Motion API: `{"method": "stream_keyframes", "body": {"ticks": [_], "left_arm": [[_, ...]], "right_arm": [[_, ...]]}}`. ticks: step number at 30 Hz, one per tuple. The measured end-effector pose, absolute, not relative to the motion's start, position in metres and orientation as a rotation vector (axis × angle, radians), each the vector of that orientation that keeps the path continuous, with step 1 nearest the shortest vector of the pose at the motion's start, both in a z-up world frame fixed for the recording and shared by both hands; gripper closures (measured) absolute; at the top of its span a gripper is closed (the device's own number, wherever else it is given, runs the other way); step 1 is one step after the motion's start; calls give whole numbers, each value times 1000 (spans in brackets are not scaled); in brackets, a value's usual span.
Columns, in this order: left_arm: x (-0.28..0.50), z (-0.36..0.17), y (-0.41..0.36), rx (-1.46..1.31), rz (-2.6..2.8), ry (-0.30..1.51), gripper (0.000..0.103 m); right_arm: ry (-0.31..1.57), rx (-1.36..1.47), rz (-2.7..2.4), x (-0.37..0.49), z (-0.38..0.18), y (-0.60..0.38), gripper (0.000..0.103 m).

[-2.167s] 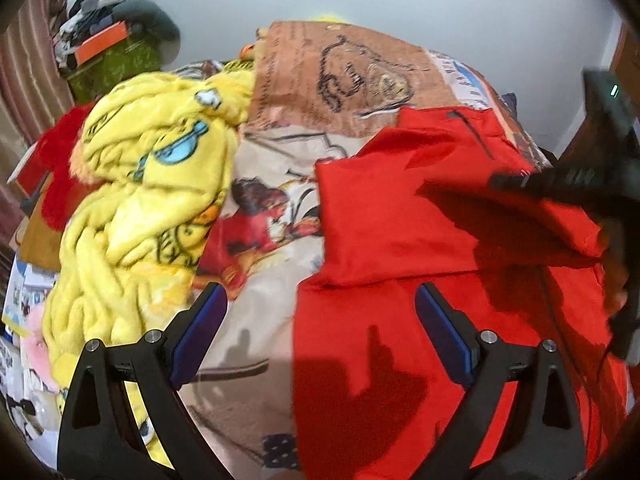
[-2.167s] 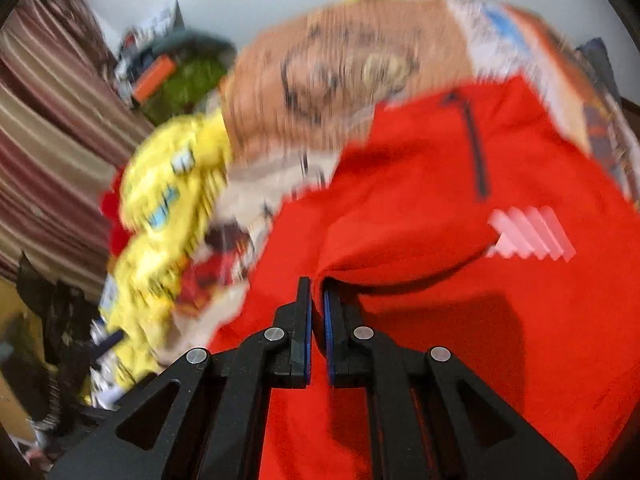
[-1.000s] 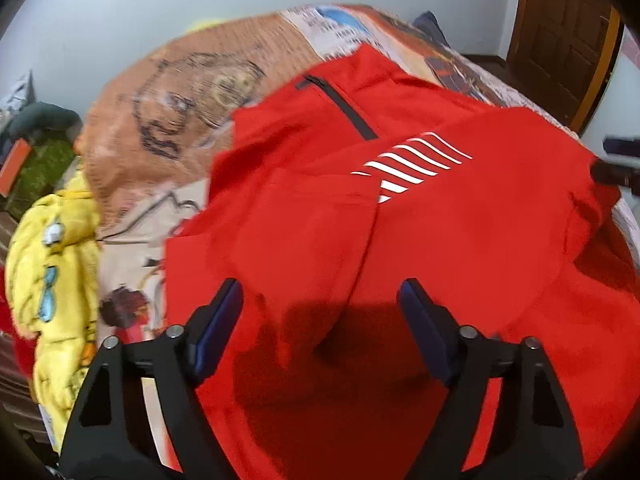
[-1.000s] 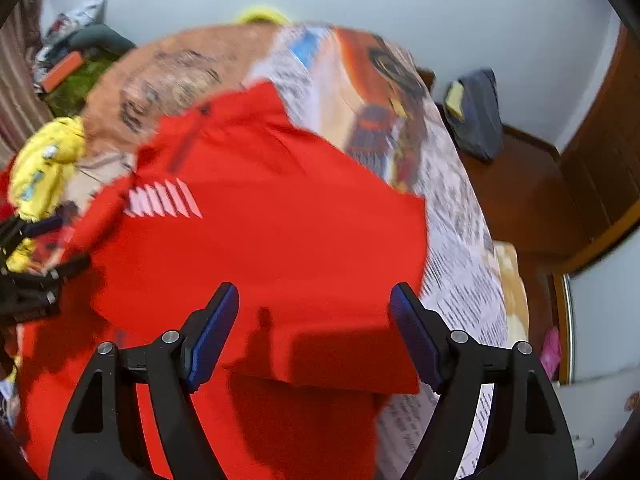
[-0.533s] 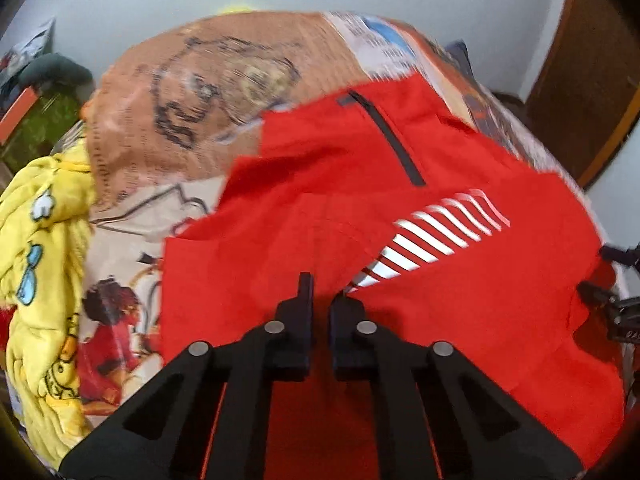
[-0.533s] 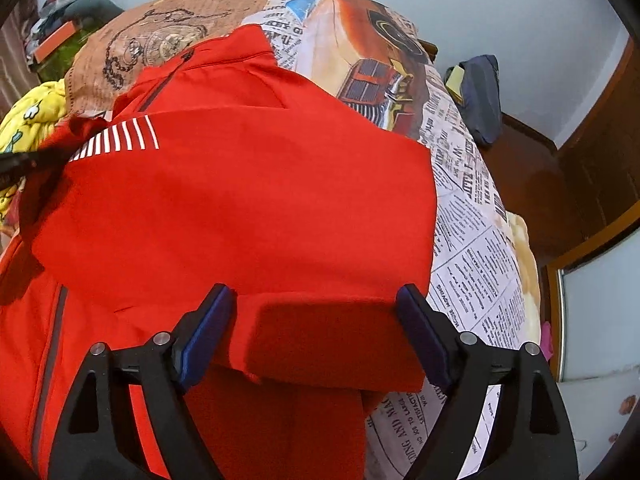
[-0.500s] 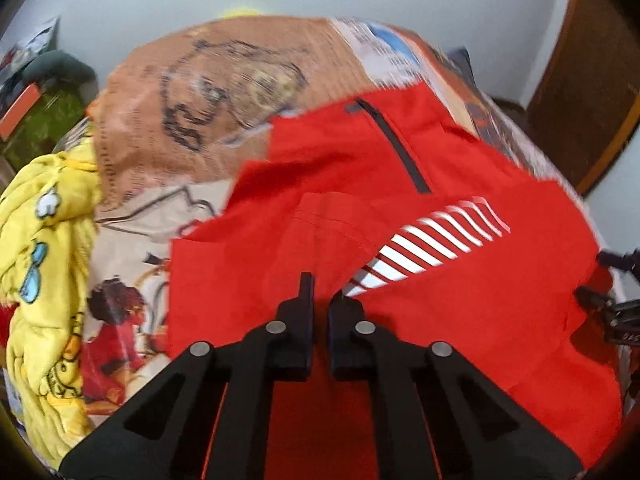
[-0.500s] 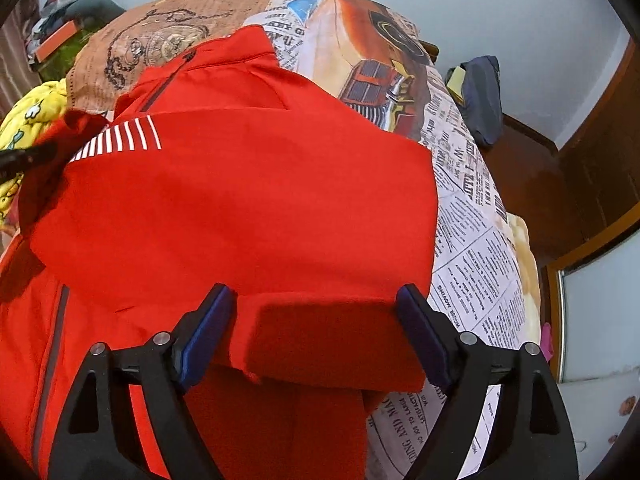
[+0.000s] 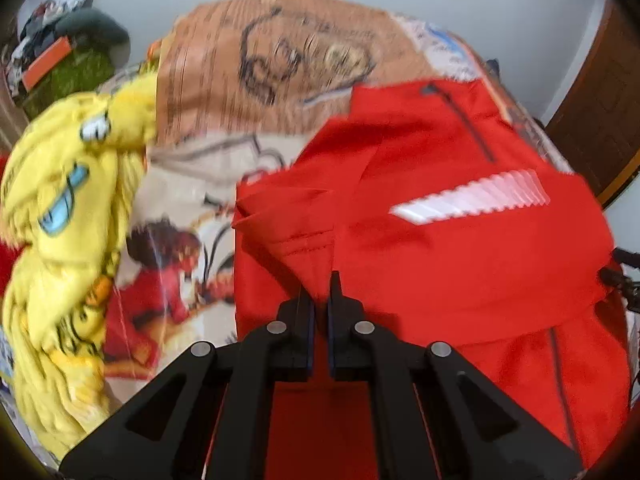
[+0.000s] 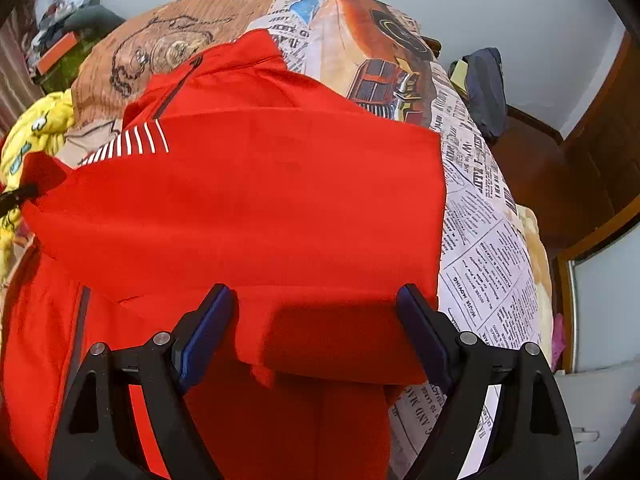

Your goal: Fold large clothes

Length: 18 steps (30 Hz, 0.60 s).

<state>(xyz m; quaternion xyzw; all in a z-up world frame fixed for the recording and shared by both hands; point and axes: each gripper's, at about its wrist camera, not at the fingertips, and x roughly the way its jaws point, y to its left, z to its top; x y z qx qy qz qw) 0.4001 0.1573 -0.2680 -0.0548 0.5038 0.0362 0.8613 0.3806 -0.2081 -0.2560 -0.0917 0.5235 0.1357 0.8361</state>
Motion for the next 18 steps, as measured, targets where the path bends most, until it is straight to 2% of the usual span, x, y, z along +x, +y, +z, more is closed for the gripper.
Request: {"method": "stream_keyframes", "body": {"ticks": [3, 6, 8, 9, 10, 12, 18], "left_arm": [[392, -284, 162, -116, 99, 1076, 96], [385, -300, 172, -118, 147, 1119, 88], [381, -312, 183, -120, 197, 1172, 67], [378, -316, 188, -117, 220, 1187, 46], [374, -316, 194, -116, 242, 1180, 35], [367, -314, 203, -124, 254, 1180, 30], [356, -301, 227, -83, 256, 1231, 29]], "right_arm": [[1109, -224, 291, 378, -256, -203, 21], [1107, -237, 304, 373, -253, -199, 21], [1108, -242, 312, 371, -252, -197, 21], [1110, -241, 317, 370, -253, -197, 21], [1113, -242, 318, 370, -254, -197, 21], [1117, -241, 315, 370, -256, -197, 21], [1154, -256, 340, 375, -256, -194, 21]]}}
